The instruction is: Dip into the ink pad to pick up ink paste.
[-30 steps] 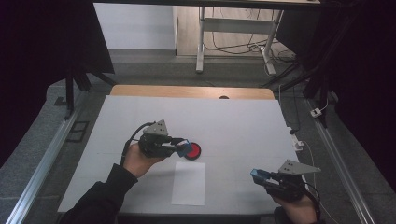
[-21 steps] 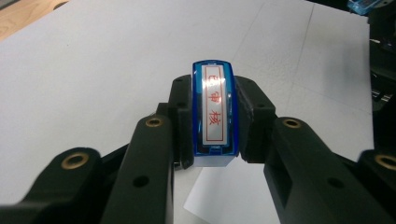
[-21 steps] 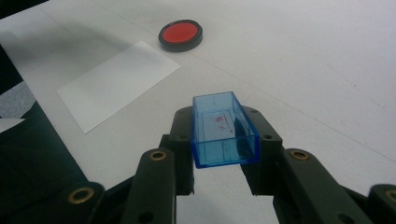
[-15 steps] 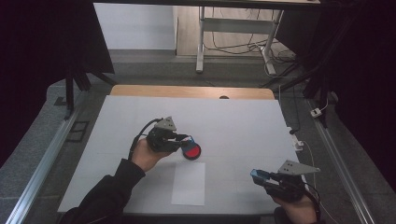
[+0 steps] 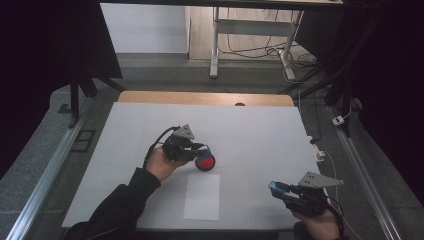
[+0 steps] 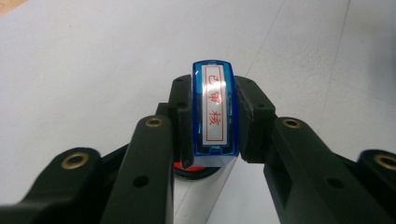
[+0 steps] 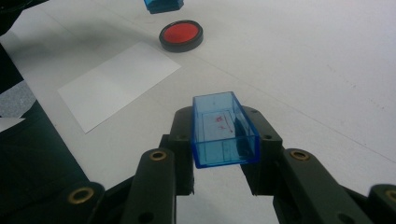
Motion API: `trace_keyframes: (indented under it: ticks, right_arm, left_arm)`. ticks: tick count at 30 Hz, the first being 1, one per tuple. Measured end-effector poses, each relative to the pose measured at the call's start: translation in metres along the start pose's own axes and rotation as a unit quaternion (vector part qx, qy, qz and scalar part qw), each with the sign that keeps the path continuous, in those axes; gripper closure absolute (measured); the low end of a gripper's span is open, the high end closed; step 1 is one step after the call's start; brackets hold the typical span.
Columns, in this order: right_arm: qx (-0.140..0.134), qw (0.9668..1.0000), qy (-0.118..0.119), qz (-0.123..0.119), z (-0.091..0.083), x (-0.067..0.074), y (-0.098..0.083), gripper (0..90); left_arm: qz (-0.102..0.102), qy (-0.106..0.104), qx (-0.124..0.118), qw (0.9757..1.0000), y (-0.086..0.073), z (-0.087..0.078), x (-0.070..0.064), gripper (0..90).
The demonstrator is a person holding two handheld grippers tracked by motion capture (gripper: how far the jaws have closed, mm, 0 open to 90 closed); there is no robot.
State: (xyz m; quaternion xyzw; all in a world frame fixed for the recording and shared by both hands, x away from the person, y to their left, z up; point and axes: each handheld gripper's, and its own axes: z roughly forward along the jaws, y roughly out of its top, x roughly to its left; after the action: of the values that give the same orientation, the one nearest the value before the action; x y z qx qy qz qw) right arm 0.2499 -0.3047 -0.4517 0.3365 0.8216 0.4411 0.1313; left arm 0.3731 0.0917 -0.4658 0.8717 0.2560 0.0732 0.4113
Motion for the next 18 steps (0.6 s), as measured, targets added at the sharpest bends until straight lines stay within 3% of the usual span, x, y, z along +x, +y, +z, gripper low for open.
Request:
trace_keyframes:
  ticks: [18]
  right_arm:
    - [0.001,1.0,-0.003,-0.003,0.0,0.001,0.0,68.1]
  left_arm:
    - [-0.013,0.006,0.031,0.9994,-0.002,0.023,0.008,70.4]
